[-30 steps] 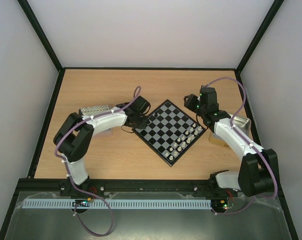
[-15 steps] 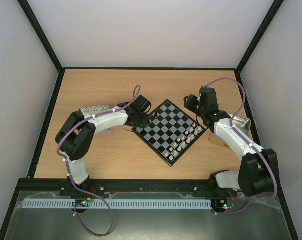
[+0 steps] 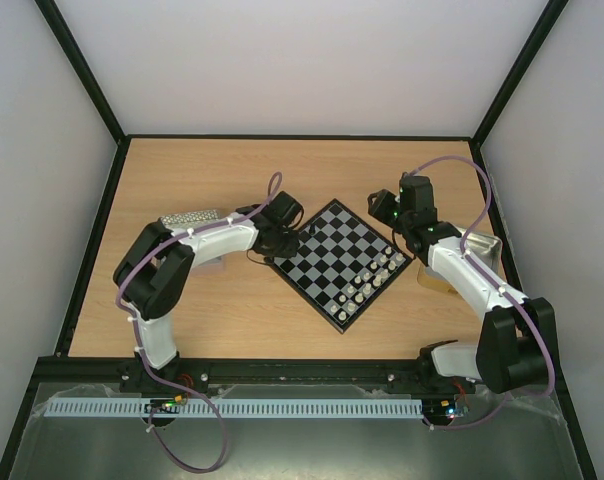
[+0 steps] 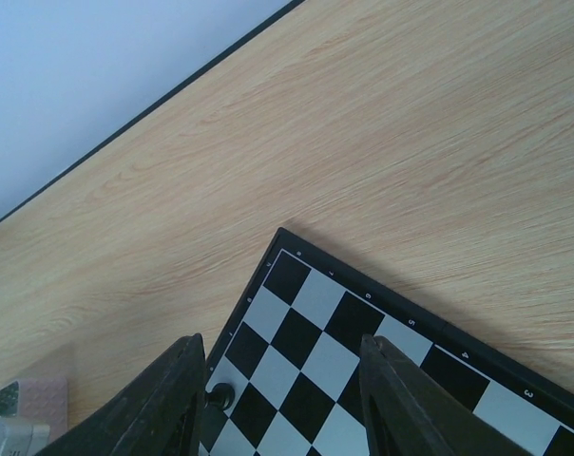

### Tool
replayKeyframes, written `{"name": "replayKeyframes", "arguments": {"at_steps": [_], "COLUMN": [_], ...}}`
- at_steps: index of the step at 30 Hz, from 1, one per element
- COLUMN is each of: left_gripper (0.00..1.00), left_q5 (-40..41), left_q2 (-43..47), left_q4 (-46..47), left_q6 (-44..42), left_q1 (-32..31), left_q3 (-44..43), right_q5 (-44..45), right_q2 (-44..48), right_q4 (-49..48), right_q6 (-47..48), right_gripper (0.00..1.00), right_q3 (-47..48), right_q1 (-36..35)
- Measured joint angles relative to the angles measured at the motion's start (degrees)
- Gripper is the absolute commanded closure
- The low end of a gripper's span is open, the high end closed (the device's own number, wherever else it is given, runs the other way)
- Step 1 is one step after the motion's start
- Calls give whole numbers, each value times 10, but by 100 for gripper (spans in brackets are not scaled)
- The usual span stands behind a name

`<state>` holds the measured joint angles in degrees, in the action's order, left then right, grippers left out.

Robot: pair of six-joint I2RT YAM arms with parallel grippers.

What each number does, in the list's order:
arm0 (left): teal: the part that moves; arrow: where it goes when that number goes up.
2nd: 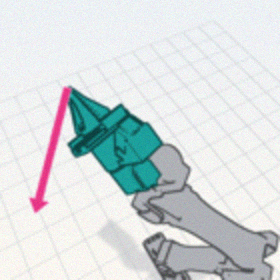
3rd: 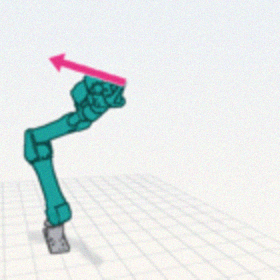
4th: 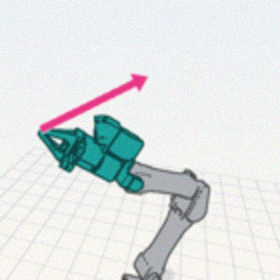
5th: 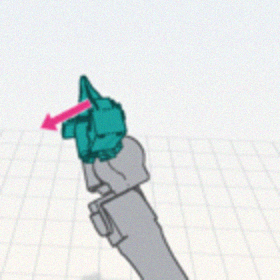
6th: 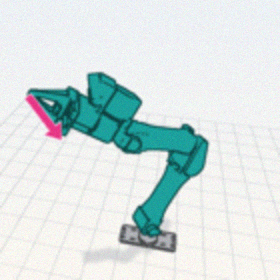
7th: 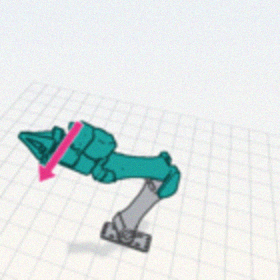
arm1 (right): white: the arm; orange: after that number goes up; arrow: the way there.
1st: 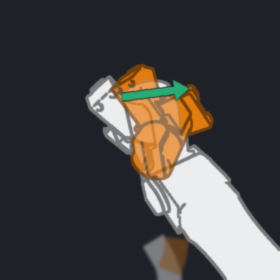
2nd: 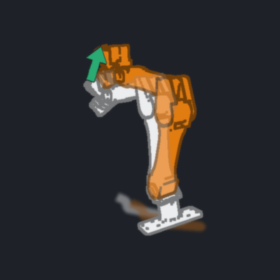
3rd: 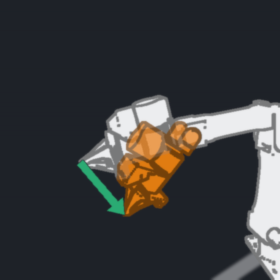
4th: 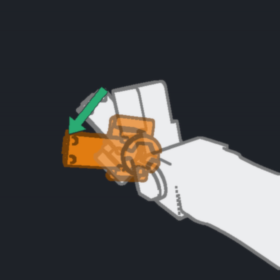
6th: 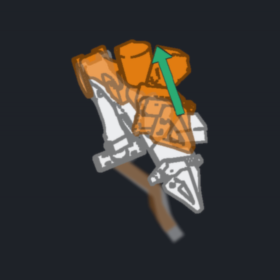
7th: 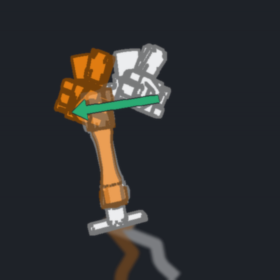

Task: Set up the chess pieces on the board
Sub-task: Place the chess piece on the chessboard, then pick up the chess piece from the storage box.

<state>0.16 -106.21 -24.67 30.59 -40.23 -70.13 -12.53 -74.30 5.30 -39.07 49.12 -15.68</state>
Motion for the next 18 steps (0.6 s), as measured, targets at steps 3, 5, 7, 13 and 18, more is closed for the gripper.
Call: {"name": "replayKeyframes", "arguments": {"at_steps": [3, 5, 7, 13, 18], "left_gripper": [63, 58, 55, 50, 47], "left_q5": [-2, -2, -2, 3, 34], "left_q2": [-1, -1, 3, 66, 176], "left_q4": [-6, -13, -23, -40, -43], "left_q6": [2, 8, 12, 18, 28], "left_q1": [0, 0, 2, 16, 67], "left_q3": [0, -5, -11, -14, 0], "right_q5": [0, 1, 0, 1, 3], "right_q2": [0, 0, 0, 0, 2], "right_q4": [0, 0, 0, 0, 1], "right_q6": [0, 0, 0, 0, 1], "right_gripper": [56, 56, 56, 56, 53], "right_q3": [-2, -2, -2, -2, -2], "right_q1": [0, 0, 0, 0, 0]}}
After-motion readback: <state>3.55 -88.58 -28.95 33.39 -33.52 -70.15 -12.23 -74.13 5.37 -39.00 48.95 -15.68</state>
